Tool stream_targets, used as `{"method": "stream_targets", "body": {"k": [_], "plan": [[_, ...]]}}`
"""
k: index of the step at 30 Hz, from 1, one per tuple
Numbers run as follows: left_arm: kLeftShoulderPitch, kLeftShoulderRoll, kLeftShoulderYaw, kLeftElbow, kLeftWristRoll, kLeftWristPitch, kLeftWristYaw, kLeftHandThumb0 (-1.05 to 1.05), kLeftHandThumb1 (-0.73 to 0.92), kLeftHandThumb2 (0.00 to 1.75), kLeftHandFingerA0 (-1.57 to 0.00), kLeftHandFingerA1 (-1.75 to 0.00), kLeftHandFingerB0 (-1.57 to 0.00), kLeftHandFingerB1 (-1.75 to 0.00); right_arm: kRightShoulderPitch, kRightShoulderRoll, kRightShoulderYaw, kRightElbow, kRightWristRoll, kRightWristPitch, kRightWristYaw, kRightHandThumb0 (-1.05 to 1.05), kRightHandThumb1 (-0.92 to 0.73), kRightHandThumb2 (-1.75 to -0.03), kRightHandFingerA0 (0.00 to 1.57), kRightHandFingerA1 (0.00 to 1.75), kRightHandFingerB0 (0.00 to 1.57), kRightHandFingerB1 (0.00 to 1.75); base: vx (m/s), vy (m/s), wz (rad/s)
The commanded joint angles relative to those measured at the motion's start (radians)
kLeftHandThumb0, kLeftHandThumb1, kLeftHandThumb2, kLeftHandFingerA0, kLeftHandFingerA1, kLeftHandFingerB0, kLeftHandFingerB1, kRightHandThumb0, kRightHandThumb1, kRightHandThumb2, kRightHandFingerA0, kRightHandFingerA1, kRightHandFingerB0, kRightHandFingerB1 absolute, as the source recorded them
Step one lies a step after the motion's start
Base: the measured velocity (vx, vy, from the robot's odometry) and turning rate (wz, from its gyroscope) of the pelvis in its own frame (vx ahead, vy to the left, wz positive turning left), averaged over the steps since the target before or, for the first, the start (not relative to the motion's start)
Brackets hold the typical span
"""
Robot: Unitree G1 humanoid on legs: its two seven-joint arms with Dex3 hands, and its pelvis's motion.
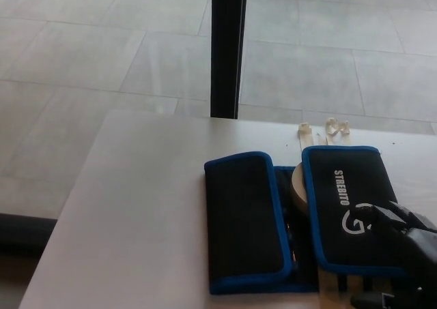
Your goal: The robot uses its right hand to open a black folded toolkit cover kept in the middle of the desk
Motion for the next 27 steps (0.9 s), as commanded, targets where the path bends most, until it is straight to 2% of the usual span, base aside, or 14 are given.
{"method": "stream_targets", "body": {"k": [1, 4, 5, 11, 13, 14, 15, 16, 18, 19, 23, 25, 26, 27], "plan": [[-0.005, 0.042, -0.002, 0.013, -0.015, 0.046, 0.004, -0.23, -0.73, 0.63, -1.54, -1.48, -1.32, -1.39, -0.167, -0.15, 0.174, 0.15, -0.615, -0.065, -0.266, -0.48, -0.53, -0.56, 0.0, 0.26, 0.23, 0.34, 0.0, 0.0, 0.0], [-0.005, 0.041, -0.005, 0.012, -0.013, 0.044, 0.004, -0.23, -0.72, 0.63, -1.57, -1.49, -1.38, -1.41, -0.175, -0.137, 0.198, 0.159, -0.634, -0.051, -0.286, -0.47, -0.54, -0.57, 0.0, 0.24, 0.21, 0.34, 0.0, 0.0, 0.0], [-0.006, 0.04, 0.0, 0.018, -0.016, 0.042, 0.003, -0.24, -0.73, 0.64, -1.54, -1.48, -1.27, -1.38, -0.177, -0.127, 0.212, 0.165, -0.655, -0.038, -0.308, -0.46, -0.54, -0.56, 0.0, 0.25, 0.19, 0.35, 0.0, 0.0, 0.0], [-0.008, 0.04, -0.006, 0.016, -0.011, 0.042, 0.007, -0.25, -0.72, 0.65, -1.57, -1.5, -1.36, -1.42, -0.189, -0.088, 0.25, 0.225, -0.667, -0.012, -0.378, -0.4, -0.54, -0.57, 0.0, 0.31, 0.21, 0.35, 0.0, 0.0, 0.0], [-0.008, 0.036, -0.002, 0.015, -0.016, 0.038, 0.003, -0.23, -0.67, 0.66, -1.57, -1.48, -1.33, -1.38, -0.207, -0.054, 0.265, 0.299, -0.656, 0.009, -0.433, -0.36, -0.52, -0.56, 0.0, 0.34, 0.22, 0.35, 0.0, 0.0, 0.0], [-0.014, 0.038, -0.001, 0.017, -0.016, 0.05, 0.012, -0.22, -0.65, 0.67, -1.57, -1.48, -1.27, -1.36, -0.222, -0.028, 0.274, 0.357, -0.647, 0.025, -0.474, -0.36, -0.46, -0.62, 0.04, 0.32, 0.21, 0.39, 0.0, 0.0, 0.0], [-0.015, 0.038, 0.0, 0.016, -0.017, 0.047, 0.009, -0.22, -0.64, 0.67, -1.57, -1.48, -1.3, -1.36, -0.239, -0.014, 0.289, 0.399, -0.663, 0.055, -0.506, -0.35, -0.47, -0.6, 0.04, 0.36, 0.22, 0.38, 0.0, 0.0, 0.0], [-0.017, 0.038, 0.003, 0.016, -0.021, 0.047, 0.005, -0.23, -0.66, 0.66, -1.57, -1.48, -1.27, -1.36, -0.245, -0.007, 0.295, 0.417, -0.661, 0.069, -0.503, -0.32, -0.48, -0.63, 0.04, 0.31, 0.19, 0.39, 0.0, 0.0, 0.0], [-0.024, 0.038, 0.003, 0.017, -0.022, 0.052, 0.007, -0.24, -0.72, 0.65, -1.57, -1.5, -1.33, -1.4, -0.258, 0.013, 0.303, 0.481, -0.643, 0.068, -0.549, -0.22, -0.44, -0.67, 0.03, 0.3, 0.19, 0.41, 0.0, 0.0, 0.0], [-0.025, 0.039, 0.002, 0.016, -0.021, 0.051, 0.004, -0.25, -0.73, 0.65, -1.56, -1.5, -1.36, -1.42, -0.255, 0.016, 0.301, 0.488, -0.627, 0.06, -0.544, -0.21, -0.47, -0.6, 0.0, 0.33, 0.21, 0.36, 0.0, 0.0, 0.0], [-0.015, 0.039, -0.001, 0.014, -0.018, 0.036, -0.007, -0.26, -0.69, 0.65, -1.57, -1.5, -1.32, -1.4, -0.251, 0.034, 0.314, 0.546, -0.607, 0.083, -0.543, -0.23, -0.49, -0.57, 0.0, 0.17, 0.17, 0.33, 0.0, 0.0, 0.0], [-0.015, 0.039, -0.001, 0.014, -0.018, 0.036, -0.003, -0.24, -0.64, 0.67, -1.57, -1.48, -1.33, -1.38, -0.255, 0.041, 0.311, 0.565, -0.595, 0.08, -0.555, -0.22, -0.49, -0.56, 0.0, 0.16, 0.17, 0.32, 0.0, 0.0, 0.0], [-0.014, 0.04, -0.005, 0.015, -0.014, 0.035, -0.005, -0.26, -0.63, 0.68, -1.57, -1.48, -1.16, -1.32, -0.258, 0.044, 0.295, 0.574, -0.576, 0.078, -0.561, -0.2, -0.49, -0.64, 0.04, 0.29, 0.2, 0.35, 0.0, 0.0, 0.0], [-0.015, 0.04, -0.003, 0.015, -0.016, 0.036, -0.006, -0.26, -0.61, 0.69, -1.57, -1.48, -1.19, -1.33, -0.263, 0.047, 0.288, 0.582, -0.567, 0.07, -0.575, -0.28, -0.54, -0.57, 0.08, 0.45, 0.24, 0.31, 0.0, 0.0, 0.0]]}}
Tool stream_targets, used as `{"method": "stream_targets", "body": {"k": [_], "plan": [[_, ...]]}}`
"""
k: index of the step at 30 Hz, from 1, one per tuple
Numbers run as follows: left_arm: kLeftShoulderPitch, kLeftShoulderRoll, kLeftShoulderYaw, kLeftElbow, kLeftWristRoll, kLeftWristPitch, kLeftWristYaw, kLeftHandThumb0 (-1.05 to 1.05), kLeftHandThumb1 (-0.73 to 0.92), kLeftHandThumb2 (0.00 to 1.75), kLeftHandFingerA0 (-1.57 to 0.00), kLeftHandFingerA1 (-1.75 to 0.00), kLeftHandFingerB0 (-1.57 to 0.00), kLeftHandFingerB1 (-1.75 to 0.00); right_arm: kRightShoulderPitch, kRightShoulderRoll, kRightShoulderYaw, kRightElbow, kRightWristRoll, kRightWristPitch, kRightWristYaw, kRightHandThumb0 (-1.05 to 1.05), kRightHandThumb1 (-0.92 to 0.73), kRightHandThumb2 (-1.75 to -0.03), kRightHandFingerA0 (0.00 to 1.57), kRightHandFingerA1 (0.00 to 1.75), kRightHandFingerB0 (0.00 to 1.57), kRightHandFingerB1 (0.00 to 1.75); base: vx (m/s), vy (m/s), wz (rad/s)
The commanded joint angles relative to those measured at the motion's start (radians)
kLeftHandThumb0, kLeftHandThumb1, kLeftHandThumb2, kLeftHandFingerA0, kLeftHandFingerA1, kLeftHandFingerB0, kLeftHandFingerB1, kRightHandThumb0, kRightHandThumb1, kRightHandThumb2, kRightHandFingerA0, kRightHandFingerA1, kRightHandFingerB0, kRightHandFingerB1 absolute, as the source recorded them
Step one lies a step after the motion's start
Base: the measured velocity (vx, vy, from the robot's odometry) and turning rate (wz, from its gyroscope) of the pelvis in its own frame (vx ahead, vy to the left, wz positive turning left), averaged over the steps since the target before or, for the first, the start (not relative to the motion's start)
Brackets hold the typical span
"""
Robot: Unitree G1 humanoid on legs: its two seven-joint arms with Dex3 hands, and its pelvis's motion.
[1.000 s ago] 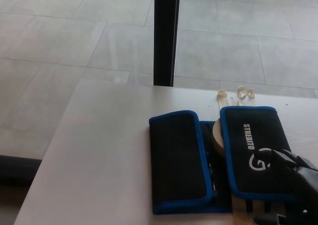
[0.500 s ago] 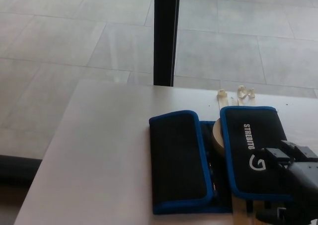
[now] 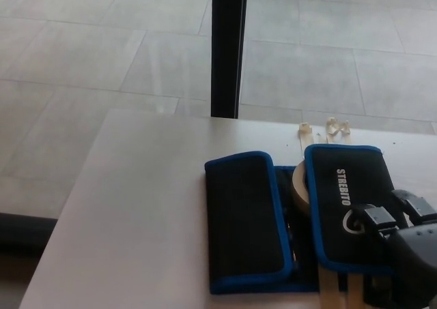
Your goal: The robot uses its right hand to open a black folded toolkit cover kept in the middle of the desk
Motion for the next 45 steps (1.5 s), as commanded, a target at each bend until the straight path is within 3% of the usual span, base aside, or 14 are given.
{"method": "stream_targets", "body": {"k": [1, 6, 7, 9, 12, 22, 23, 25, 26, 38, 39, 40, 41, 45], "plan": [[-0.002, 0.04, 0.0, 0.014, -0.018, 0.038, -0.008, -0.26, -0.61, 0.69, -1.57, -1.48, -1.19, -1.33, -0.058, 0.029, 0.019, 0.215, -0.205, 0.025, -0.323, -0.28, -0.54, -0.57, 0.08, 0.45, 0.24, 0.31, 0.0, 0.0, 0.0], [-0.002, 0.041, -0.011, 0.009, -0.01, 0.045, -0.016, -0.29, -0.56, 0.73, -1.57, -1.49, -1.21, -1.35, -0.076, 0.076, -0.058, 0.257, -0.132, -0.004, -0.424, -0.37, -0.62, -0.59, 0.37, 0.54, 0.38, 0.37, 0.0, 0.0, 0.0], [-0.007, 0.041, -0.01, 0.015, -0.01, 0.052, -0.015, -0.29, -0.52, 0.75, -1.53, -1.46, -1.17, -1.32, -0.078, 0.088, -0.086, 0.259, -0.102, -0.038, -0.456, -0.36, -0.68, -0.6, 0.7, 1.08, 0.45, 0.44, 0.0, 0.0, 0.0], [-0.008, 0.041, -0.007, 0.018, -0.014, 0.053, -0.018, -0.29, -0.52, 0.75, -1.53, -1.46, -1.17, -1.32, -0.078, 0.094, -0.099, 0.26, -0.094, -0.055, -0.47, -0.36, -0.68, -0.6, 0.7, 1.08, 0.45, 0.44, 0.0, 0.0, 0.0], [-0.005, 0.042, -0.018, 0.017, -0.004, 0.046, -0.023, -0.29, -0.49, 0.76, -1.52, -1.46, -1.24, -1.34, -0.062, 0.126, -0.143, 0.227, -0.063, -0.074, -0.513, -0.27, -0.69, -0.64, 0.97, 1.71, 0.55, 0.51, 0.0, 0.0, 0.0], [-0.005, 0.032, -0.006, 0.019, -0.02, 0.041, -0.025, -0.31, -0.46, 0.78, -1.57, -1.48, -1.26, -1.36, -0.011, 0.153, -0.194, 0.111, -0.043, -0.221, -0.494, -0.33, -0.67, -0.65, 0.97, 1.75, 0.86, 0.7, 0.0, 0.0, 0.0], [-0.006, 0.032, -0.007, 0.021, -0.019, 0.045, -0.023, -0.31, -0.45, 0.79, -1.56, -1.47, -1.21, -1.34, -0.01, 0.151, -0.193, 0.11, -0.054, -0.225, -0.489, -0.39, -0.49, -0.92, 1.24, 1.39, 0.83, 0.79, 0.0, 0.0, 0.0], [-0.009, 0.033, -0.014, 0.021, -0.013, 0.043, -0.024, -0.31, -0.44, 0.79, -1.56, -1.47, -1.19, -1.33, -0.009, 0.148, -0.196, 0.107, -0.063, -0.226, -0.462, -0.39, -0.47, -0.91, 1.24, 1.4, 0.83, 0.79, 0.0, 0.0, 0.0], [-0.011, 0.032, -0.014, 0.027, -0.013, 0.045, -0.022, -0.3, -0.41, 0.8, -1.51, -1.44, -1.13, -1.29, -0.008, 0.144, -0.196, 0.107, -0.066, -0.241, -0.456, -0.33, -0.66, -0.64, 0.95, 1.75, 0.88, 0.71, 0.0, 0.0, 0.0], [-0.01, 0.035, -0.033, 0.025, -0.007, 0.042, -0.024, -0.32, -0.39, 0.82, -1.57, -1.47, -1.27, -1.35, 0.007, 0.067, -0.215, 0.151, -0.1, -0.355, -0.382, -0.24, -0.65, -0.8, 0.95, 1.73, 0.83, 0.77, 0.0, 0.0, 0.0], [-0.009, 0.037, -0.033, 0.023, -0.01, 0.042, -0.027, -0.31, -0.39, 0.82, -1.54, -1.46, -1.22, -1.33, 0.003, 0.055, -0.212, 0.163, -0.114, -0.363, -0.39, -0.32, -0.52, -1.02, 1.22, 1.34, 0.81, 0.83, 0.0, 0.0, 0.0], [-0.009, 0.038, -0.03, 0.025, -0.015, 0.042, -0.029, -0.32, -0.43, 0.8, -1.57, -1.49, -1.22, -1.35, -0.001, 0.032, -0.209, 0.167, -0.128, -0.369, -0.382, -0.27, -0.67, -0.81, 0.96, 1.74, 0.8, 0.8, 0.0, 0.0, 0.06], [-0.009, 0.037, -0.025, 0.026, -0.021, 0.043, -0.029, -0.32, -0.42, 0.81, -1.57, -1.48, -1.27, -1.36, -0.005, -0.001, -0.205, 0.17, -0.142, -0.38, -0.364, -0.33, -0.57, -1.04, 1.2, 1.33, 0.79, 0.83, 0.0, 0.0, 0.06], [-0.006, 0.042, -0.03, 0.026, -0.016, 0.039, -0.035, -0.31, -0.39, 0.81, -1.53, -1.45, -1.31, -1.36, -0.01, -0.054, -0.209, 0.165, -0.147, -0.409, -0.334, -0.29, -0.68, -0.76, 0.96, 1.71, 0.81, 0.76, 0.0, 0.0, 0.02]]}}
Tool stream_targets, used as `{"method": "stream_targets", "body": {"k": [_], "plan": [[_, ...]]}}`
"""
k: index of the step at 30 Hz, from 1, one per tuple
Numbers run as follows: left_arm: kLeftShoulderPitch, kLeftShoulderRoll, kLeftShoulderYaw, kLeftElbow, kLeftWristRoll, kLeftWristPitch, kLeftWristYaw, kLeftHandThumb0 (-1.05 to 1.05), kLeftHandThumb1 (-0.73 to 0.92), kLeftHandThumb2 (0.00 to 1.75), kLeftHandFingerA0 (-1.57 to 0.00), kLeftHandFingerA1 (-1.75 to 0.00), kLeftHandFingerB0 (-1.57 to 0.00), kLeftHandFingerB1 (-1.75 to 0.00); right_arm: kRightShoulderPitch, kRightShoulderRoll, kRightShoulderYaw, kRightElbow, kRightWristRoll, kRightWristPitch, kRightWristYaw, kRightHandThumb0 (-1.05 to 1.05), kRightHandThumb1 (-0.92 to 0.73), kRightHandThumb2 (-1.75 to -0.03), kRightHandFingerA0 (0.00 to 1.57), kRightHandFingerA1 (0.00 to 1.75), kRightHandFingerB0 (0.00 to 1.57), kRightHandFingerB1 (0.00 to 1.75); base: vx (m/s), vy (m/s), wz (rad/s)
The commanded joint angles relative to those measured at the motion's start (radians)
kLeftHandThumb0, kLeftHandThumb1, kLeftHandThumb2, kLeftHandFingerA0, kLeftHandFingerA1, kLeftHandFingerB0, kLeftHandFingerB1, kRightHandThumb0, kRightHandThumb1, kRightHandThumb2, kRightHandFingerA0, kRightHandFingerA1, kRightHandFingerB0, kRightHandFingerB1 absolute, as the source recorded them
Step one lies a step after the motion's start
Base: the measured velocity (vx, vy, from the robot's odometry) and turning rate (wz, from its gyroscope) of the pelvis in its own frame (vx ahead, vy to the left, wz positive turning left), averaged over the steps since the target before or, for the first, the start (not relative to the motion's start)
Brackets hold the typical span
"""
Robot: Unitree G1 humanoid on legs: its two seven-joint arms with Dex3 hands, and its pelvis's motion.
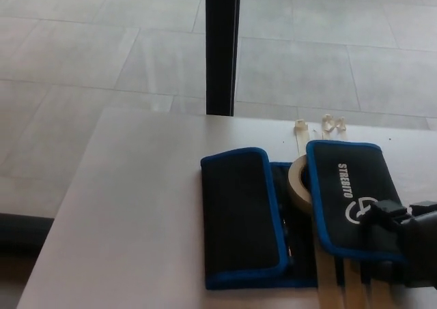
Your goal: The robot uses its right hand to open a black folded toolkit cover kept in the middle of the desk
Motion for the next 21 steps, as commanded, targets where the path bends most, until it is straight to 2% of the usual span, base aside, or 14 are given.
{"method": "stream_targets", "body": {"k": [1, 2, 3, 4, 5, 7, 8, 9, 10, 16, 17, 18, 20, 21], "plan": [[0.003, 0.026, 0.0, 0.004, -0.014, 0.022, -0.013, -0.31, -0.39, 0.81, -1.53, -1.45, -1.33, -1.36, -0.019, -0.082, -0.019, 0.007, -0.04, -0.063, 0.013, -0.3, -0.67, -0.75, 0.96, 1.7, 0.84, 0.74, 0.0, 0.0, 0.0], [0.006, 0.026, -0.007, 0.001, -0.008, 0.018, -0.017, -0.31, -0.39, 0.81, -1.52, -1.45, -1.29, -1.35, -0.02, -0.089, -0.025, 0.017, -0.041, -0.073, -0.01, -0.33, -0.69, -0.72, 0.99, 1.71, 0.83, 0.76, 0.0, 0.0, 0.0], [0.005, 0.026, -0.007, 0.0, -0.009, 0.021, -0.017, -0.31, -0.39, 0.82, -1.53, -1.45, -1.27, -1.35, -0.022, -0.091, -0.029, 0.023, -0.038, -0.08, -0.015, -0.39, -0.52, -0.97, 1.26, 1.39, 0.82, 0.81, 0.0, 0.0, 0.0], [0.01, 0.022, 0.004, -0.003, -0.023, 0.018, -0.029, -0.33, -0.42, 0.8, -1.55, -1.47, -1.16, -1.32, -0.018, -0.092, -0.041, 0.017, -0.031, -0.081, -0.018, -0.38, -0.52, -0.96, 1.27, 1.4, 0.83, 0.79, 0.0, 0.0, 0.0], [0.005, 0.024, -0.001, 0.001, -0.017, 0.03, -0.018, -0.31, -0.38, 0.82, -1.5, -1.44, -1.15, -1.3, -0.018, -0.089, -0.049, 0.018, -0.029, -0.084, -0.022, -0.38, -0.51, -0.96, 1.27, 1.4, 0.84, 0.79, 0.0, 0.0, 0.0], [0.006, 0.023, 0.007, 0.003, -0.024, 0.029, -0.021, -0.32, -0.39, 0.82, -1.49, -1.44, -1.09, -1.28, -0.014, -0.086, -0.061, 0.013, -0.035, -0.081, -0.018, -0.38, -0.51, -0.96, 1.27, 1.39, 0.84, 0.79, 0.0, 0.0, 0.0], [0.005, 0.023, 0.007, 0.006, -0.023, 0.028, -0.02, -0.31, -0.37, 0.82, -1.47, -1.43, -1.15, -1.3, -0.012, -0.082, -0.068, 0.008, -0.035, -0.076, -0.022, -0.34, -0.68, -0.69, 1.0, 1.7, 0.86, 0.69, 0.0, 0.0, 0.0], [0.004, 0.023, 0.012, 0.006, -0.028, 0.03, -0.022, -0.32, -0.38, 0.82, -1.5, -1.44, -1.1, -1.28, -0.007, -0.073, -0.082, 0.0, -0.029, -0.067, -0.022, -0.34, -0.68, -0.69, 1.0, 1.7, 0.85, 0.71, 0.0, 0.0, 0.0], [0.003, 0.023, 0.012, 0.005, -0.028, 0.031, -0.023, -0.32, -0.38, 0.83, -1.49, -1.45, -1.19, -1.33, -0.003, -0.056, -0.101, -0.002, -0.008, -0.066, -0.032, -0.28, -0.64, -0.74, 1.01, 1.69, 0.87, 0.68, 0.0, 0.0, 0.0], [-0.004, 0.024, 0.014, 0.003, -0.034, 0.036, -0.022, -0.33, -0.41, 0.81, -1.52, -1.46, -1.17, -1.32, 0.041, 0.069, -0.255, -0.024, 0.135, -0.074, -0.031, -0.26, -0.67, -0.73, 0.96, 1.71, 0.85, 0.69, 0.0, 0.0, 0.0], [-0.003, 0.024, 0.016, 0.001, -0.038, 0.037, -0.02, -0.33, -0.42, 0.81, -1.57, -1.49, -1.22, -1.35, 0.064, 0.129, -0.318, -0.048, 0.225, -0.046, -0.002, -0.23, -0.64, -0.82, 1.07, 1.46, 0.85, 0.67, 0.0, 0.0, 0.0], [-0.003, 0.025, 0.017, 0.004, -0.038, 0.036, -0.021, -0.32, -0.39, 0.81, -1.54, -1.46, -1.23, -1.34, 0.073, 0.175, -0.365, -0.059, 0.281, -0.031, 0.004, -0.24, -0.66, -0.79, 1.16, 1.32, 0.88, 0.63, 0.0, 0.0, 0.0], [0.001, 0.026, 0.012, 0.006, -0.032, 0.03, -0.017, -0.32, -0.37, 0.82, -1.53, -1.45, -1.27, -1.34, 0.085, 0.205, -0.407, -0.065, 0.333, -0.042, 0.031, -0.24, -0.7, -0.78, 1.18, 1.3, 0.86, 0.66, 0.0, 0.0, 0.0], [0.001, 0.027, 0.014, 0.006, -0.034, 0.033, -0.019, -0.33, -0.39, 0.82, -1.54, -1.47, -1.27, -1.36, 0.091, 0.245, -0.455, -0.078, 0.414, -0.046, 0.051, -0.24, -0.7, -0.78, 1.2, 1.28, 0.88, 0.67, 0.0, 0.0, 0.0]]}}
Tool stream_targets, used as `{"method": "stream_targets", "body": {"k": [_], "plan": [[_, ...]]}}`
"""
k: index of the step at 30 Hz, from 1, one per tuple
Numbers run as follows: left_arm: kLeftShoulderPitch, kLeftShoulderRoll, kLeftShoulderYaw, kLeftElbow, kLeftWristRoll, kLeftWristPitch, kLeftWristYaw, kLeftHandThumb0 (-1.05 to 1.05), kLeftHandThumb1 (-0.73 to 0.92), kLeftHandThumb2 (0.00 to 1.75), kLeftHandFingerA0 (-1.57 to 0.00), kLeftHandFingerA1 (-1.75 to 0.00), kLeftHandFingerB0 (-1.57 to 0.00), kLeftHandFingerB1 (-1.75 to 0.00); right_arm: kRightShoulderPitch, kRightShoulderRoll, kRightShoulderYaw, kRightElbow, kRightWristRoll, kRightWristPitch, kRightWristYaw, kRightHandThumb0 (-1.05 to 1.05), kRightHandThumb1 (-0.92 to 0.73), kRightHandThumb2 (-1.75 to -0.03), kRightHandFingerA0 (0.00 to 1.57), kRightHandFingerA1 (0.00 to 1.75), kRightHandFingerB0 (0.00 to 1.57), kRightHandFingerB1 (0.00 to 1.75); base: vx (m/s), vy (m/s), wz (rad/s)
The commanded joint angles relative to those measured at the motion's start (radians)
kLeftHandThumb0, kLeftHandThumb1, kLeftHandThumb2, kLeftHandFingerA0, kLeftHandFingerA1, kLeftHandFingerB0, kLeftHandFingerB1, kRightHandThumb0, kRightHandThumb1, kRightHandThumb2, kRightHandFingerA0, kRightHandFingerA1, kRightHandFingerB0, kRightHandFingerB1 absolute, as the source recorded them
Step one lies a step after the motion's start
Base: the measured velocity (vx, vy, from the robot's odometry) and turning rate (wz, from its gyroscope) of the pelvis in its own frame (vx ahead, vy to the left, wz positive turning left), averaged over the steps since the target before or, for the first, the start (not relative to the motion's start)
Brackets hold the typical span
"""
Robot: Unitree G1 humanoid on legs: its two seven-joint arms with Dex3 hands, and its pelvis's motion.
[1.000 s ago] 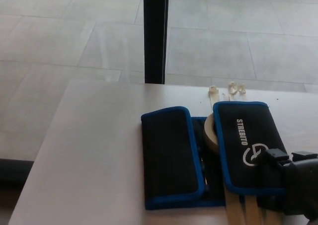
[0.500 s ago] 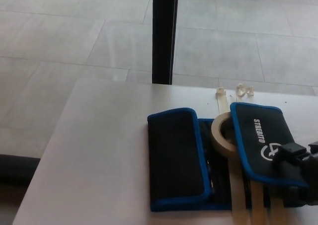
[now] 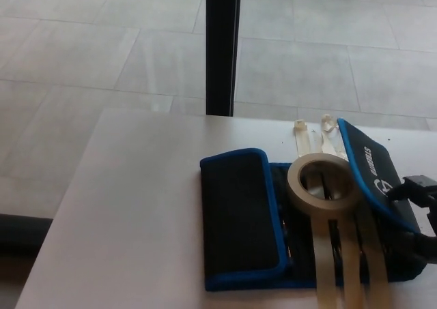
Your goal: The robot uses its right hand to open a black folded toolkit cover kept in the middle of the desk
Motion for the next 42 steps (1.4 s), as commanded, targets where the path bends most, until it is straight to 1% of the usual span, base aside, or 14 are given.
{"method": "stream_targets", "body": {"k": [1, 7, 11, 18, 23, 24, 26, 33, 35, 36, 37, 39, 40, 42], "plan": [[0.004, 0.024, 0.007, 0.003, -0.019, 0.024, -0.012, -0.33, -0.39, 0.82, -1.52, -1.46, -1.24, -1.35, 0.039, 0.243, -0.341, -0.083, 0.513, 0.108, 0.06, -0.27, -0.76, -0.73, 1.17, 1.24, 0.91, 0.65, 0.0, 0.0, 0.0], [0.006, 0.024, 0.008, 0.005, -0.019, 0.027, -0.007, -0.33, -0.36, 0.83, -1.51, -1.45, -1.29, -1.36, 0.032, 0.361, -0.563, -0.196, 0.817, 0.319, 0.159, -0.17, -0.75, -0.85, 1.05, 1.23, 0.83, 0.72, 0.0, 0.0, 0.0], [-0.001, 0.029, 0.013, 0.006, -0.024, 0.033, -0.015, -0.34, -0.35, 0.84, -1.46, -1.44, -1.2, -1.32, 0.118, 0.321, -0.675, -0.238, 0.903, 0.43, 0.266, -0.12, -0.65, -0.9, 1.07, 1.21, 0.85, 0.71, 0.0, 0.0, 0.0], [0.004, 0.032, 0.019, 0.001, -0.03, 0.031, -0.018, -0.34, -0.37, 0.84, -1.51, -1.47, -1.23, -1.35, 0.184, 0.214, -0.857, -0.157, 0.936, 0.489, 0.343, -0.22, -0.6, -0.87, 1.1, 1.2, 0.94, 0.74, 0.0, 0.0, 0.0], [0.0, 0.032, 0.016, 0.007, -0.025, 0.03, -0.015, -0.34, -0.36, 0.84, -1.52, -1.46, -1.3, -1.37, 0.193, 0.175, -0.969, 0.004, 0.923, 0.425, 0.295, -0.24, -0.62, -0.82, 1.03, 1.19, 0.97, 0.76, 0.0, 0.0, 0.0], [0.001, 0.03, 0.026, 0.005, -0.037, 0.03, -0.024, -0.35, -0.39, 0.83, -1.54, -1.48, -1.21, -1.35, 0.201, 0.17, -0.983, 0.018, 0.925, 0.426, 0.304, -0.29, -0.68, -0.76, 0.97, 1.2, 0.93, 0.77, 0.0, 0.0, 0.0], [0.002, 0.031, 0.022, 0.003, -0.033, 0.028, -0.023, -0.34, -0.36, 0.84, -1.53, -1.46, -1.27, -1.35, 0.247, 0.189, -0.997, -0.027, 0.919, 0.441, 0.316, -0.28, -0.69, -0.76, 0.91, 1.14, 0.85, 0.74, 0.0, 0.0, 0.0], [-0.004, 0.034, 0.006, 0.0, -0.018, 0.033, -0.024, -0.34, -0.34, 0.84, -1.5, -1.44, -1.26, -1.35, 0.358, 0.204, -1.032, 0.028, 0.908, 0.369, 0.391, -0.28, -0.62, -0.74, 0.89, 1.12, 0.83, 0.76, 0.0, 0.0, 0.0], [-0.001, 0.036, 0.012, -0.002, -0.024, 0.02, -0.038, -0.35, -0.36, 0.83, -1.51, -1.46, -1.3, -1.37, 0.377, 0.211, -1.065, 0.055, 0.913, 0.387, 0.381, -0.27, -0.76, -0.65, 0.71, 1.16, 0.71, 0.76, 0.0, 0.0, 0.0], [0.0, 0.035, 0.015, -0.003, -0.028, 0.019, -0.041, -0.35, -0.35, 0.84, -1.5, -1.45, -1.29, -1.36, 0.393, 0.201, -1.062, 0.075, 0.884, 0.392, 0.375, -0.34, -0.73, -0.61, 0.83, 1.06, 0.79, 0.69, 0.0, 0.0, 0.0], [0.0, 0.035, 0.017, -0.002, -0.029, 0.019, -0.042, -0.35, -0.36, 0.83, -1.49, -1.45, -1.23, -1.34, 0.4, 0.184, -1.05, 0.107, 0.846, 0.387, 0.365, -0.38, -0.68, -0.59, 0.71, 0.86, 0.84, 0.69, 0.0, 0.0, 0.0], [0.002, 0.035, 0.017, 0.001, -0.029, 0.023, -0.041, -0.33, -0.34, 0.84, -1.48, -1.43, -1.25, -1.33, 0.411, 0.164, -1.056, 0.143, 0.818, 0.392, 0.357, -0.37, -0.66, -0.59, 0.61, 0.85, 0.77, 0.73, 0.0, 0.0, 0.0], [0.003, 0.034, 0.014, 0.002, -0.025, 0.02, -0.039, -0.34, -0.36, 0.82, -1.48, -1.43, -1.27, -1.34, 0.414, 0.155, -1.072, 0.156, 0.826, 0.395, 0.368, -0.35, -0.66, -0.59, 0.83, 1.0, 0.79, 0.73, 0.0, 0.0, 0.0], [0.001, 0.037, 0.014, 0.002, -0.023, 0.024, -0.038, -0.34, -0.36, 0.83, -1.51, -1.45, -1.26, -1.34, 0.393, 0.138, -1.106, 0.183, 0.843, 0.39, 0.366, -0.34, -0.69, -0.6, 0.89, 0.92, 0.83, 0.66, 0.0, 0.0, 0.0]]}}
